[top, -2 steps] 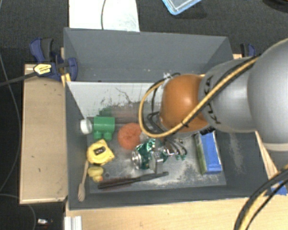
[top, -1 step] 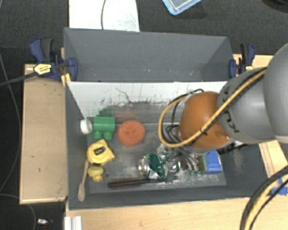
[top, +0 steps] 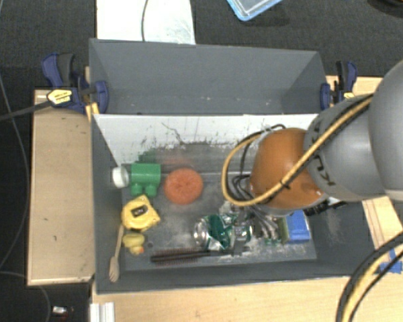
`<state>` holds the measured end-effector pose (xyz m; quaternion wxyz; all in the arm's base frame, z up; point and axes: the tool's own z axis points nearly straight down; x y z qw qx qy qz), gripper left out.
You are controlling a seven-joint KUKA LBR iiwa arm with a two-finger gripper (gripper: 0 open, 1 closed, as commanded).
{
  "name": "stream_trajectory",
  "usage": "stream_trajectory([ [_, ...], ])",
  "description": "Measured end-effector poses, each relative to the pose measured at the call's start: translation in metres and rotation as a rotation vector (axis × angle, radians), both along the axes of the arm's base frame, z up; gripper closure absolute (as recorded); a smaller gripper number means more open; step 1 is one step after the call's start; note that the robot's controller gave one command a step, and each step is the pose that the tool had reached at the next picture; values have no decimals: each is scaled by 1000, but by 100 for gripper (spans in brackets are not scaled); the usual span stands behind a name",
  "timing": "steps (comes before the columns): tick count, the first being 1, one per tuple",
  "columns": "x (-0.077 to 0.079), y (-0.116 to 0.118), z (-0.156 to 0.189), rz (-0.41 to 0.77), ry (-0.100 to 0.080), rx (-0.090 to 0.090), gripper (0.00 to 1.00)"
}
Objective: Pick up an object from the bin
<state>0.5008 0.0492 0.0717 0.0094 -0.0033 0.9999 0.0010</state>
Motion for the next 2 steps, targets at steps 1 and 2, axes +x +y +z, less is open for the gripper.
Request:
stream_trajectory([
  [1, 6, -2, 68, 4, 5, 0, 100],
  [2, 7, 4, 144, 36, 7, -1, 100],
])
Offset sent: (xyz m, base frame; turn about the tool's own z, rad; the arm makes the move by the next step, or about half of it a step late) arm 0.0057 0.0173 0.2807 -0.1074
